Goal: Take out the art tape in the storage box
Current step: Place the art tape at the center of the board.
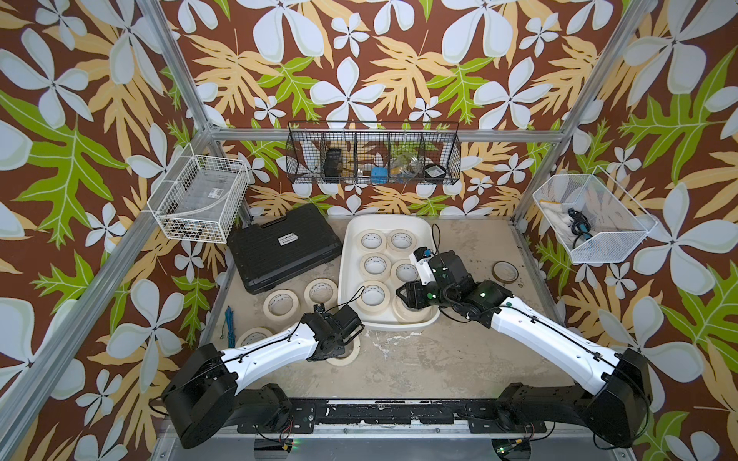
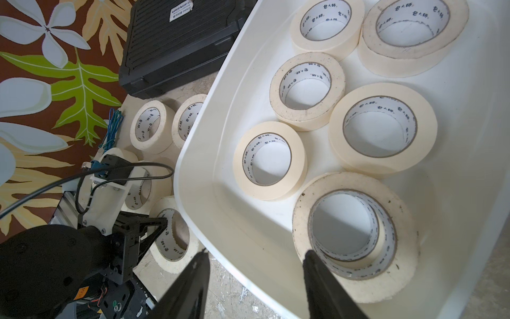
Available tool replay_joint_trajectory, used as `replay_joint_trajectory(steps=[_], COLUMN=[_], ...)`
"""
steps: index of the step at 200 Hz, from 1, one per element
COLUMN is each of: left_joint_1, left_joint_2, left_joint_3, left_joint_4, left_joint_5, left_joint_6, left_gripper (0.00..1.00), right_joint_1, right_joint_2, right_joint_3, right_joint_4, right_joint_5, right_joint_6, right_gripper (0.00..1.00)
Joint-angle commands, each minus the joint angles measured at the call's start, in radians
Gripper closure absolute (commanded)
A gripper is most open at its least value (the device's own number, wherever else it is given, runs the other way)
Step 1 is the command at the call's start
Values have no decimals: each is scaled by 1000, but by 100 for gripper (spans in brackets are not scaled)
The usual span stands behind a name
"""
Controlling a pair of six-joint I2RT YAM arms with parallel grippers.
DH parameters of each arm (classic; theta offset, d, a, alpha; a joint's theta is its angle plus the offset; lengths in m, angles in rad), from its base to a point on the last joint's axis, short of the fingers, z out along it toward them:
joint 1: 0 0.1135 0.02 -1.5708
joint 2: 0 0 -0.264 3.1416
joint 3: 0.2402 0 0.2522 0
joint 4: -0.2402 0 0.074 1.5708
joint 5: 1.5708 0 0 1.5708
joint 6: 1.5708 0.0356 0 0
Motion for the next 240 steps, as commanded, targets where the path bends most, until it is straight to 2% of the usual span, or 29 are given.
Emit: replay_joint_trajectory(steps=[1, 21, 92, 194, 203, 226, 240], left_joint_1=[3, 4, 4, 26, 27, 33, 33], left_joint_2=[14, 13, -12, 5, 3, 1, 2], left_joint_3=[7, 14, 52, -2, 2, 8, 16], left_joint_4=[14, 7, -51, 26, 23, 11, -2], left_joint_5=[-23, -40, -55, -16, -17, -18, -21], left_joint_6=[-1, -1, 22, 50, 49, 58, 61], left_gripper=[100, 95, 88, 85, 80, 78, 73], right_joint_1=[2, 0, -33, -96, -96, -98, -100], right_joint_2=[-3, 3, 23, 27, 33, 57, 80], right_joint_3=[-5, -10, 5, -11, -10, -2, 8], right_joint_4=[10, 7, -78, -127, -128, -137, -150], right_joint_5=[34, 54, 169, 157, 155, 160, 168], right_joint_6=[0, 4, -47, -120, -124, -140, -158], right_gripper=[42, 42, 42, 42, 41, 41, 41])
